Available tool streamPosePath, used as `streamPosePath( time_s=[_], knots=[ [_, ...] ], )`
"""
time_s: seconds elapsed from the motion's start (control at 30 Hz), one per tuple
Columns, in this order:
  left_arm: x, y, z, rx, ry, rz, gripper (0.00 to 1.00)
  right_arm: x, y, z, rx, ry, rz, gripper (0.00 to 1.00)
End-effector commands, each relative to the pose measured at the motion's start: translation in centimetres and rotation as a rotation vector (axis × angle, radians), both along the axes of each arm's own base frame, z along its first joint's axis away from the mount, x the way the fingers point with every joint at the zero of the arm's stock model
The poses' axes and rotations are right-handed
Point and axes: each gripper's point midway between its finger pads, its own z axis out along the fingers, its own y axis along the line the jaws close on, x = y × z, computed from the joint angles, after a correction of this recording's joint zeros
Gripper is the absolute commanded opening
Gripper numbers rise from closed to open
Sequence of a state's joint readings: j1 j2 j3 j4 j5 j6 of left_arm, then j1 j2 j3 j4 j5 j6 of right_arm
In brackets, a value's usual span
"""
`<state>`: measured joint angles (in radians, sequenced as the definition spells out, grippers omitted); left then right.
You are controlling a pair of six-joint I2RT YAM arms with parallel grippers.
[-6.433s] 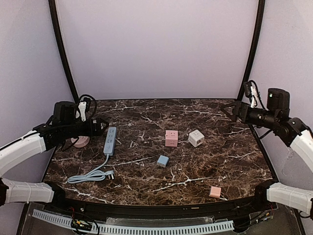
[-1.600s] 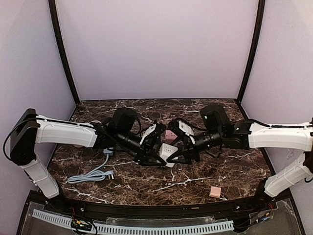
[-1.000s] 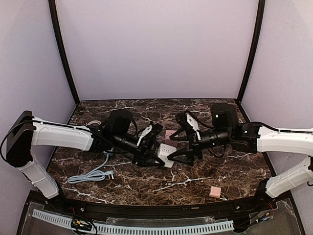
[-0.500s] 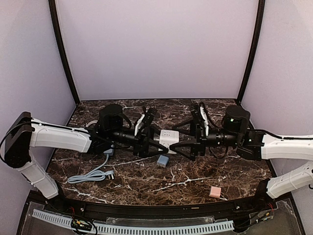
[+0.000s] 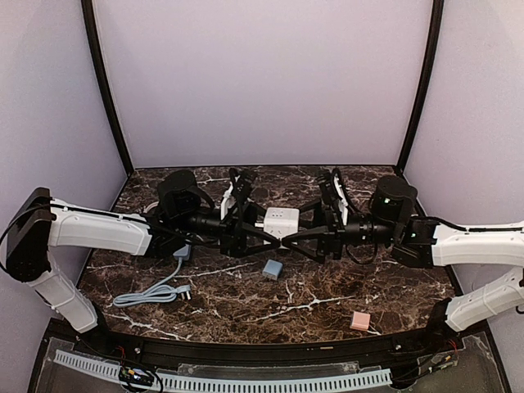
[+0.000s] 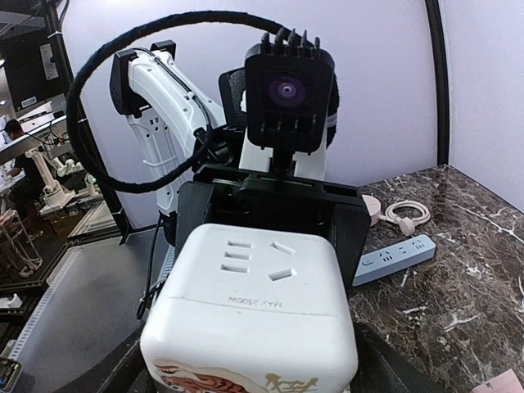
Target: Insert the plug
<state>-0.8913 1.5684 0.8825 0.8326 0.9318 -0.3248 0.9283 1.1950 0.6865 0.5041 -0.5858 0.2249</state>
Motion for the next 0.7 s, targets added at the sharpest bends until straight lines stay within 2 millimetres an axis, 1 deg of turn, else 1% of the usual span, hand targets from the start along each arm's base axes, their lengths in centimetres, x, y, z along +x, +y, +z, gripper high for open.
streamPosePath(
  time_s=[0.0,0.1,0.2,0.3,0.43,0.5,0.6,0.67],
  knots=[
    [-0.5,0.24,1.25,-0.042,-0.049,-0.004,0.13,-0.92,0.19,1.7,0.058,-0.007,0.046,0.71],
    [-0.31,0.05,1.34,-0.044,-0.051,-0.003,0.13,-1.02,0.05,1.98,0.061,-0.01,0.045,0.59],
    [-0.17,-0.12,1.24,-0.043,-0.05,-0.001,0.13,-1.06,0.03,2.16,0.061,-0.009,0.045,0.55],
    [-0.07,-0.21,1.39,-0.053,-0.053,0.001,0.13,-1.04,0.18,2.11,0.058,-0.004,0.047,0.55],
    [0.08,-0.32,1.47,-0.059,-0.054,0.006,0.13,-1.07,0.59,1.76,0.048,0.003,0.062,0.63],
    [0.2,-0.36,1.47,-0.061,-0.055,0.013,0.13,-1.12,0.77,1.68,0.047,0.006,0.068,0.64],
    [0.29,-0.39,1.41,-0.063,-0.054,0.017,0.13,-1.27,0.87,1.8,0.051,0.001,0.076,0.64],
    [0.36,-0.39,1.42,-0.066,-0.055,0.022,0.13,-1.4,0.88,1.83,0.054,-0.001,0.08,0.58]
  ],
)
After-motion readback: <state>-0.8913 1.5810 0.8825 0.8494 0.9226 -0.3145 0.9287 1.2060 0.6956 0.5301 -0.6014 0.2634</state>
